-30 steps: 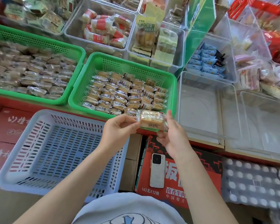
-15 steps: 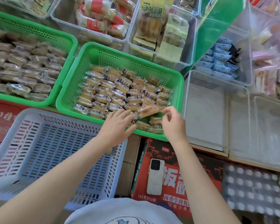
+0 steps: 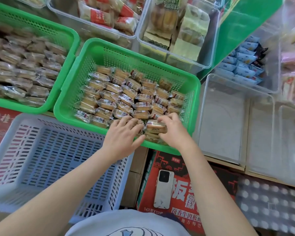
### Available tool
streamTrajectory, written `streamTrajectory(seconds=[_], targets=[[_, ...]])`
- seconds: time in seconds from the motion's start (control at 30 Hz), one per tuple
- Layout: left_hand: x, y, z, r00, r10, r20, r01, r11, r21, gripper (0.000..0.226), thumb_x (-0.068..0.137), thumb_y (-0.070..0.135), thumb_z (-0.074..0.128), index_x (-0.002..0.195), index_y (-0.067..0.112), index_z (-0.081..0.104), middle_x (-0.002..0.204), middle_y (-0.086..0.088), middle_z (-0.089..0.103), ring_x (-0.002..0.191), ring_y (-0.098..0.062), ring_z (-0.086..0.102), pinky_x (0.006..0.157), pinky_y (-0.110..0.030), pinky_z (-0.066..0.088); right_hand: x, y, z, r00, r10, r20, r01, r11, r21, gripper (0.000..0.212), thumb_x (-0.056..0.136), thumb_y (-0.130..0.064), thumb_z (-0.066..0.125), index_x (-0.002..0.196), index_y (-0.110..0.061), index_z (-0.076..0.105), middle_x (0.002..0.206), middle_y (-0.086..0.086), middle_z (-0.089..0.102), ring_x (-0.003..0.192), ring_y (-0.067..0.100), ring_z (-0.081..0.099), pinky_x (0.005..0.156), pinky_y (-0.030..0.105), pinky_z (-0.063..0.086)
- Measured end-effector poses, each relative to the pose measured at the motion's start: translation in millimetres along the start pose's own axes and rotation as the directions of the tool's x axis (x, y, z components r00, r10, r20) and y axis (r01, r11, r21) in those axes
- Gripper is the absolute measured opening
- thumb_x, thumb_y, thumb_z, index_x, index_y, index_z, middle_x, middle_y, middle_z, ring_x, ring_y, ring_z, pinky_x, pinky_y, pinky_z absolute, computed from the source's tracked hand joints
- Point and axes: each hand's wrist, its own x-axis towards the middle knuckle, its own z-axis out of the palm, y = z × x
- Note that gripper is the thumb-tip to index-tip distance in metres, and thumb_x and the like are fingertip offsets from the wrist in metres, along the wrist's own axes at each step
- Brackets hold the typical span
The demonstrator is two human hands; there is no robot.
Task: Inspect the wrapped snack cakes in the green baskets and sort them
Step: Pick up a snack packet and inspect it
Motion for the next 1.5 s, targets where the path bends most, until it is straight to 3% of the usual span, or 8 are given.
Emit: streamTrajectory(seconds=[0.23,0.43,0.77,0.9,1.03,1.17,1.23,1.5], targets=[[1.1,-0.1,3.0,1.0,-0.004,-0.024,0.003,1.0,-0.002,0.066,0.097,0.063,0.021,0.138,0.028,0.06,0.144,0.001,0.057,0.14,-0.025,0.042,0.106,-0.045,0.039,-5.4,0.9,4.1,0.953,-0.205,-0.222,0.144,0.954,-0.262,0.032,0.087,-0.024,0.061,0.118,-0.018,0.061,0.11,-0.001,0.056,0.105,0.021,0.048,0.091,0.04,0.046],[0.9,0.6,1.8,1.0,-0.011,-0.024,0.011,1.0,0.002,0.073,0.095,0.065,0.017,0.143,0.026,0.055,0.148,0.001,0.054,0.143,-0.024,0.037,0.11,-0.046,0.036,-16.9,-1.2,-6.7,0.956,-0.215,-0.2,0.212,0.977,-0.037,0.022,0.09,-0.027,0.063,0.11,-0.023,0.053,0.095,-0.005,0.056,0.083,0.017,0.054,0.07,0.035,0.049],[-0.4,3.5,-2.1,1.0,-0.018,-0.018,0.019,1.0,0.024,0.082,0.091,0.066,0.004,0.15,0.028,0.046,0.154,0.003,0.047,0.148,-0.021,0.03,0.113,-0.042,0.028,-7.4,-10.3,19.0,0.958,-0.215,-0.192,0.183,0.968,-0.173,0.034,0.096,-0.016,0.062,0.128,-0.012,0.056,0.114,0.006,0.049,0.107,0.025,0.051,0.082,0.038,0.05],[-0.8,3.0,-2.0,1.0,-0.009,-0.017,0.01,1.0,0.028,0.083,0.091,0.066,0.004,0.15,0.026,0.047,0.154,0.001,0.047,0.148,-0.022,0.031,0.114,-0.043,0.028,-2.5,-13.1,30.9,0.949,-0.227,-0.219,0.174,0.956,-0.236,0.022,0.093,0.001,0.052,0.111,-0.01,0.055,0.108,0.007,0.06,0.099,0.029,0.058,0.077,0.039,0.047],[-1.1,3.4,-0.8,0.998,0.011,-0.057,-0.009,0.999,0.031,0.079,0.094,0.064,0.009,0.145,0.022,0.053,0.152,-0.005,0.05,0.146,-0.026,0.034,0.115,-0.046,0.024,1.3,-9.0,27.5,0.957,-0.218,-0.193,0.141,0.927,-0.349,0.019,0.097,-0.01,0.052,0.108,-0.011,0.067,0.116,0.006,0.058,0.111,0.026,0.049,0.088,0.038,0.042],[1.4,9.6,-5.4,0.998,0.069,-0.009,-0.069,0.997,0.034,0.076,0.096,0.066,0.002,0.156,0.029,0.033,0.169,-0.007,0.015,0.156,-0.027,0.001,0.125,-0.05,-0.004,5.7,-11.2,15.3,0.925,-0.188,-0.33,0.116,0.967,-0.227,0.016,0.099,-0.014,0.053,0.111,-0.007,0.062,0.108,0.007,0.058,0.103,0.025,0.051,0.082,0.036,0.047],[6.5,14.8,-7.9,0.994,0.107,0.029,-0.109,0.993,0.048,0.07,0.099,0.069,0.004,0.159,0.037,0.021,0.17,-0.006,0.001,0.156,-0.029,-0.011,0.124,-0.052,-0.009,11.6,-11.4,12.7,0.912,-0.145,-0.384,0.07,0.977,-0.202,0.018,0.099,-0.015,0.052,0.114,-0.008,0.059,0.111,0.008,0.058,0.104,0.025,0.052,0.082,0.035,0.048],[12.2,18.9,-12.0,0.988,0.086,0.126,-0.097,0.992,0.081,0.072,0.095,0.074,0.004,0.158,0.042,0.02,0.169,-0.005,-0.006,0.155,-0.032,-0.013,0.124,-0.055,-0.008,27.7,-11.5,22.1,0.923,0.024,-0.383,-0.077,0.989,-0.123,0.013,0.097,-0.016,0.057,0.107,-0.01,0.062,0.111,0.007,0.058,0.105,0.024,0.054,0.083,0.036,0.047]])
